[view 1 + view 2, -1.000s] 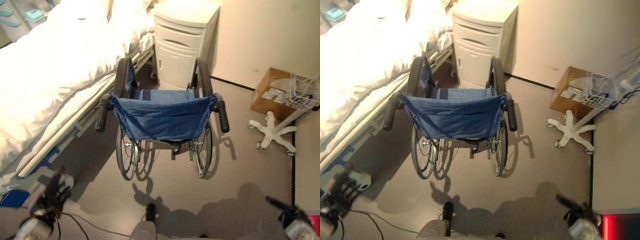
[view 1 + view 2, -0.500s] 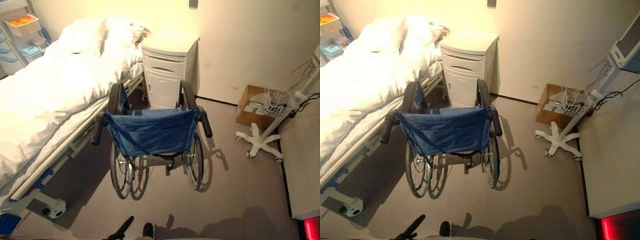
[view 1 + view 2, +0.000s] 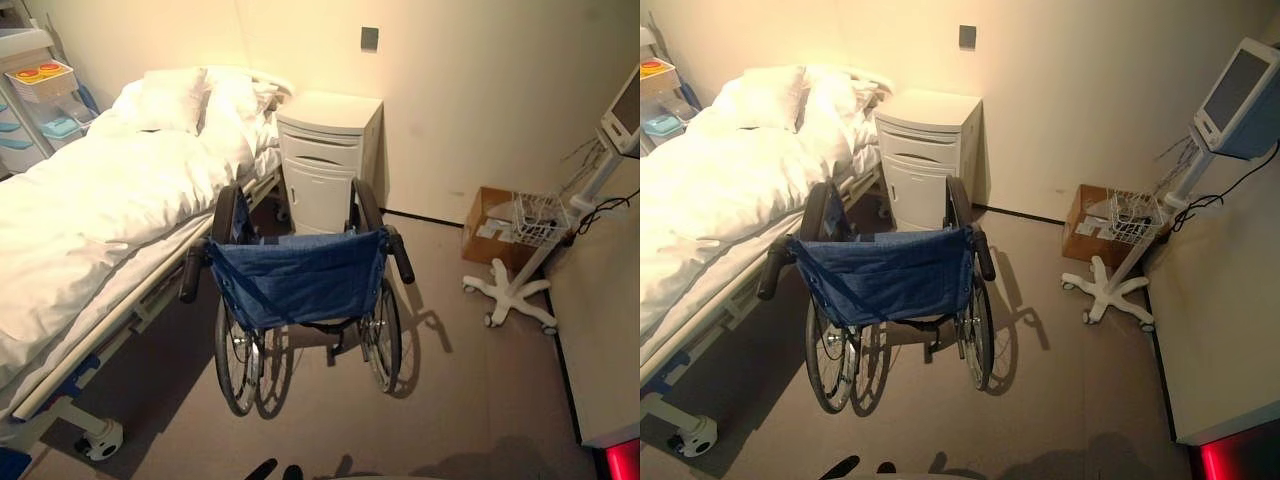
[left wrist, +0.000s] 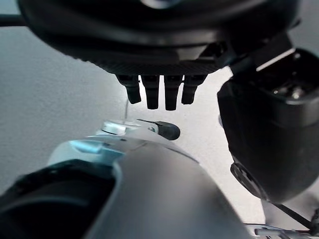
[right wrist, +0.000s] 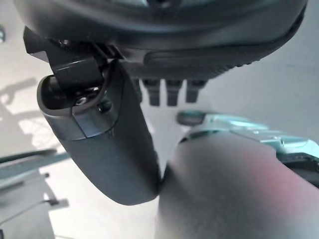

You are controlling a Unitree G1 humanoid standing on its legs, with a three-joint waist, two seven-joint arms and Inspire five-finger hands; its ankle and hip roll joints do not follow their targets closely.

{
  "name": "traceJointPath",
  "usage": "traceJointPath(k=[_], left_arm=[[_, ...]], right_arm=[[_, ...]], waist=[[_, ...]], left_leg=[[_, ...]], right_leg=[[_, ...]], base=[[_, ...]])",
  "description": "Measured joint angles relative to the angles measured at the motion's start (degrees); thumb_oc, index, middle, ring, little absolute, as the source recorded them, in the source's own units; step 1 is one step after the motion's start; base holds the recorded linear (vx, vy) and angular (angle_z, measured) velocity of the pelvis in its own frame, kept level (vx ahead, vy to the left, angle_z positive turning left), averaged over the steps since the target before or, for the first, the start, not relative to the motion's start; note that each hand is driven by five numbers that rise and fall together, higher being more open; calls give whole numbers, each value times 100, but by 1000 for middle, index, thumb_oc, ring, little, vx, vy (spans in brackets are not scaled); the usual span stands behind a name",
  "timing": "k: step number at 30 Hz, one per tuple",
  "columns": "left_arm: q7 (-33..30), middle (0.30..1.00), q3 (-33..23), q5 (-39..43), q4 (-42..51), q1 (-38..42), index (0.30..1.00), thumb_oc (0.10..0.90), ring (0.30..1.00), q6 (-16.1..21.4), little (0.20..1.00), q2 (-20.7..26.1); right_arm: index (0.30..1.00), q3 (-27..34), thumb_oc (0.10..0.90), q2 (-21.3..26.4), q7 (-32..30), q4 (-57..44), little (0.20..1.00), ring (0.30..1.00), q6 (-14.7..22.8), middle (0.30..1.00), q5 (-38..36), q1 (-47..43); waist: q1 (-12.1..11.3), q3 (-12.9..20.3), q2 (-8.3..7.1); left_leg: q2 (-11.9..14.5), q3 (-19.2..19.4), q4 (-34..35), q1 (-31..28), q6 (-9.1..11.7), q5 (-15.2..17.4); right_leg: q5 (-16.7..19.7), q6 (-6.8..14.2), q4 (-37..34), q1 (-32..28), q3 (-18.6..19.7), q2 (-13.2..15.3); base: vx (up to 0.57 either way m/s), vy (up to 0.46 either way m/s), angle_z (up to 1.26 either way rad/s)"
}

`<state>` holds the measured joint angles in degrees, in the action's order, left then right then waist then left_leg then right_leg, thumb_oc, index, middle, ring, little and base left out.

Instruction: Push the wheelchair next to the bed

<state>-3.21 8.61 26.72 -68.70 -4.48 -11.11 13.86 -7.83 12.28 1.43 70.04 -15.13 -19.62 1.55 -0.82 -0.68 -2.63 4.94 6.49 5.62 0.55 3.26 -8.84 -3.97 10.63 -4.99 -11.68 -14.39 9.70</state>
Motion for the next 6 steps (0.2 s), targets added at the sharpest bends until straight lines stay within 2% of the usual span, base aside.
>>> traceJointPath(k=[6], left_arm=[[-7, 900, -8, 17, -118, 2, 900, 800, 900, -62, 900, -1]], right_arm=[[900, 4, 800, -83, 1, 10, 900, 900, 14, 900, -113, 12]], waist=[[7, 10, -41]], left_leg=[[2, -2, 0, -2, -1, 0]], right_leg=[[-2, -2, 3, 0, 5, -3]], base=[[0, 0, 0]])
